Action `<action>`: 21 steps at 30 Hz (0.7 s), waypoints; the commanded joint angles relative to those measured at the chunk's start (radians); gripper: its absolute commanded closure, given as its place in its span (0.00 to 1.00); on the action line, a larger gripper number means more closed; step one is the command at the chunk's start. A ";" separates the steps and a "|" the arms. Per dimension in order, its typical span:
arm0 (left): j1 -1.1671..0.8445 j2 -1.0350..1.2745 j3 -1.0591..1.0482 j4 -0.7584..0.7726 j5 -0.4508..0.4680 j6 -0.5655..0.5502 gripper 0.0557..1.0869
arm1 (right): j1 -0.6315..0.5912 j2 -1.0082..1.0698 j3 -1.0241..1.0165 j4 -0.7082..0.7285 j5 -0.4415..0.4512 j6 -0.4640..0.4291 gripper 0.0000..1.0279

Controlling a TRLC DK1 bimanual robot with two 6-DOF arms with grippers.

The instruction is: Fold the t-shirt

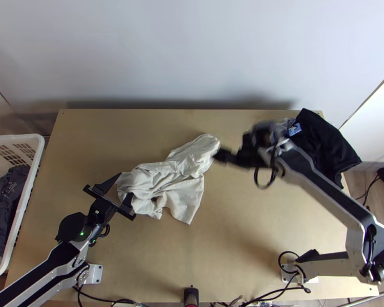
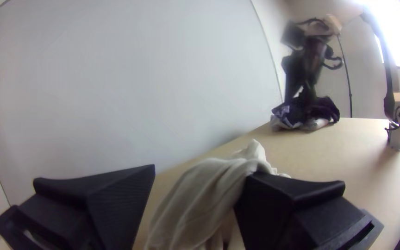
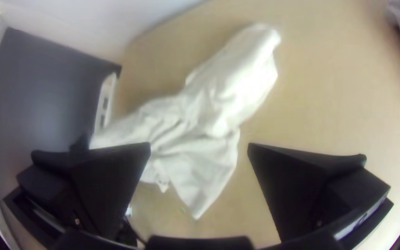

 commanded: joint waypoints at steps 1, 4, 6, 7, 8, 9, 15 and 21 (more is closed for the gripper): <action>0.000 -0.023 -0.001 0.001 -0.015 0.000 0.28 | 0.153 -0.094 -0.210 -0.059 -0.074 -0.007 0.05; 0.018 -0.037 -0.001 -0.001 -0.018 0.003 0.28 | 0.176 -0.086 -0.255 -0.053 -0.086 0.001 0.05; 0.032 -0.045 -0.003 -0.001 -0.021 0.004 0.28 | 0.200 -0.077 -0.272 -0.048 -0.102 0.013 0.05; 0.038 -0.046 -0.003 -0.001 -0.021 0.004 0.28 | 0.219 -0.071 -0.276 -0.048 -0.111 0.014 0.05; 0.046 -0.048 -0.003 -0.001 -0.021 0.003 0.28 | 0.239 -0.063 -0.279 -0.045 -0.111 0.016 0.05; 0.050 -0.051 -0.003 -0.001 -0.021 0.001 0.28 | 0.256 -0.050 -0.282 -0.036 -0.111 0.019 0.05; 0.052 -0.072 -0.003 -0.002 -0.027 -0.003 0.28 | 0.322 0.055 -0.249 0.031 -0.109 0.054 0.05; 0.047 -0.080 -0.004 -0.004 -0.029 -0.020 0.28 | 0.394 0.202 -0.134 0.051 -0.109 0.054 0.05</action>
